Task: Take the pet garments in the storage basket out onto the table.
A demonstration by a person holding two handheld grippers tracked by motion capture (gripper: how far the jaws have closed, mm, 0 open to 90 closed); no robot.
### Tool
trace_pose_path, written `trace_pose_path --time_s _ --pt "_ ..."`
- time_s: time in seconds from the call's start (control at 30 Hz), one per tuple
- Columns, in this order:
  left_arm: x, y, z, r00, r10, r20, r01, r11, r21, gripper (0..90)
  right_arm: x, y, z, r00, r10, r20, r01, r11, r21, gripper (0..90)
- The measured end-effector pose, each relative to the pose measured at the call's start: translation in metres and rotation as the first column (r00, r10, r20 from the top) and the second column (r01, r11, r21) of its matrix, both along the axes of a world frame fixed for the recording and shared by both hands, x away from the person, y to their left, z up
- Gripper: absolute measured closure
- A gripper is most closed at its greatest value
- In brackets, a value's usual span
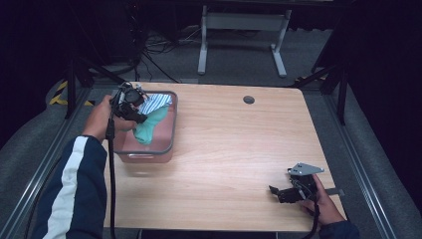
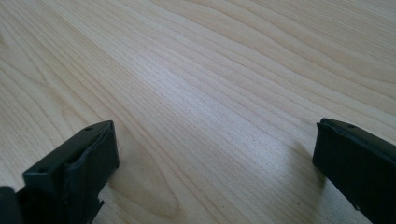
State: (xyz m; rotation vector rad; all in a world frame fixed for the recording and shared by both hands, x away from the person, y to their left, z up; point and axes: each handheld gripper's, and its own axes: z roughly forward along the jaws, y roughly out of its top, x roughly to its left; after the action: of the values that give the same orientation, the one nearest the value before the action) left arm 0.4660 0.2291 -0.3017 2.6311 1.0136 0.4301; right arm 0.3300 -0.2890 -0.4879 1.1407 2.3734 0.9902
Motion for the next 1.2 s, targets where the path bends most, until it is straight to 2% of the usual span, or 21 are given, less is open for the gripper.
trace_pose_path --time_s 0.23,0.53,0.87,0.9,1.0,1.03,1.2 --pt "-0.012 -0.012 0.013 0.9981 -0.05 0.036 0.05 0.9987 0.005 73.4 0.0 0.0 0.0 1.0 -0.001 0.0 0.001 1.0 0.001 0.5" --pt "-0.025 -0.035 0.022 0.9892 -0.135 0.056 0.134 0.9907 0.022 73.4 0.0 0.0 0.0 1.0 -0.001 -0.001 0.001 1.0 0.002 0.5" --pt "-0.036 -0.068 0.025 0.9702 -0.231 0.072 0.229 0.9727 0.037 73.4 0.0 0.0 0.0 1.0 0.0 0.0 0.0 1.0 0.0 0.5" --pt "-0.036 -0.068 0.025 0.9702 -0.231 0.072 0.229 0.9727 0.037 73.4 0.0 0.0 0.0 1.0 0.0 0.0 0.0 1.0 0.0 0.5" --pt "-0.04 -0.081 0.026 0.9609 -0.269 0.066 0.266 0.9627 0.048 73.3 0.0 0.0 0.0 1.0 -0.001 -0.001 0.001 1.0 0.002 0.5" --pt "-0.04 -0.081 0.026 0.9609 -0.269 0.066 0.266 0.9627 0.048 73.3 0.0 0.0 0.0 1.0 -0.001 -0.001 0.001 1.0 0.002 0.5" --pt "-0.044 -0.101 0.021 0.9472 -0.314 0.066 0.312 0.9495 0.032 73.3 0.0 0.0 0.0 1.0 -0.001 -0.001 0.001 1.0 0.002 0.5"
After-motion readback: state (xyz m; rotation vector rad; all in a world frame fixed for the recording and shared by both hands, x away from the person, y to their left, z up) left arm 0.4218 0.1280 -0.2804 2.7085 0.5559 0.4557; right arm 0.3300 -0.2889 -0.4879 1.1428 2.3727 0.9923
